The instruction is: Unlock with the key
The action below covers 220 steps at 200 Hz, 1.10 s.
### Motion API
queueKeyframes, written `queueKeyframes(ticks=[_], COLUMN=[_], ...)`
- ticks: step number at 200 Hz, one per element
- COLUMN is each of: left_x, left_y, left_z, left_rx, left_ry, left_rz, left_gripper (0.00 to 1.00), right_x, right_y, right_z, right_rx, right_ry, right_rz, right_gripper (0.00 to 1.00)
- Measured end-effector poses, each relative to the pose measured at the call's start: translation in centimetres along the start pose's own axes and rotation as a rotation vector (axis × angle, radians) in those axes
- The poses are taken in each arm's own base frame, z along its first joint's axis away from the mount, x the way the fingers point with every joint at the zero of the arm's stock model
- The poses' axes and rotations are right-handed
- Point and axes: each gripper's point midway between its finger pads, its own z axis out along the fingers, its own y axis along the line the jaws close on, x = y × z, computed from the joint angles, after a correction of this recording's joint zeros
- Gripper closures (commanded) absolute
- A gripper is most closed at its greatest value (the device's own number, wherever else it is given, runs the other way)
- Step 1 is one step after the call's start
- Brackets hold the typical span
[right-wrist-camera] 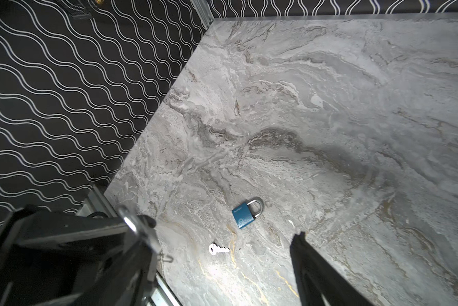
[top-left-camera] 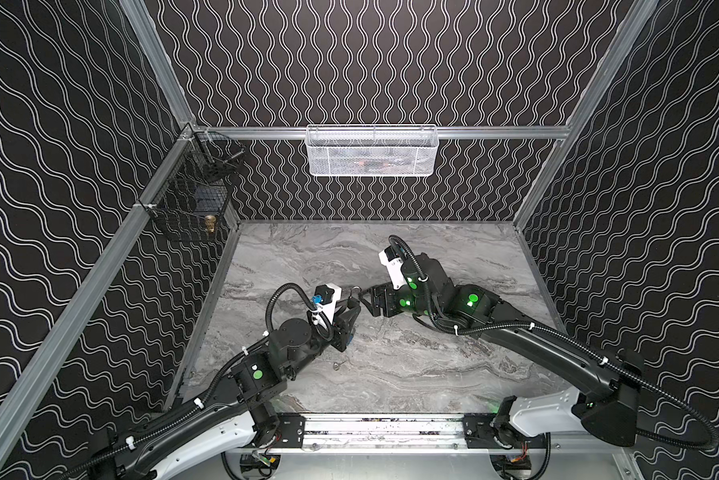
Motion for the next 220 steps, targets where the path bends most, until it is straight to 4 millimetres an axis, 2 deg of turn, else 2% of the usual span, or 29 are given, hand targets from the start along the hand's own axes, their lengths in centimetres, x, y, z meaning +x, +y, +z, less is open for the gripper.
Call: queueKeyframes(ticks=[88,184,220], left_x=[0.2,-0.2,0.0], left_y=[-1.2,-1.3,-1.2], left_z=[0.2,0.0,0.2], left_rx=[0.067,0.075,0.065], left_ry=[0.014,-0.005,0.001], left_rz=[0.022,0.039,0.041], left_gripper=[1.00,1.00,1.00], right_x=[-0.5,-0.9,-0.8], right_y=[-0.8,-0.8,-0.9], right_z=[1.4,1.3,1.8], right_rx=[0.053,0.030,0.040], right_ry=[0.009,0.030,0.054], right_rz=[-0.023,-0.007,-0.004], right_gripper=[0.15,0.14,0.14])
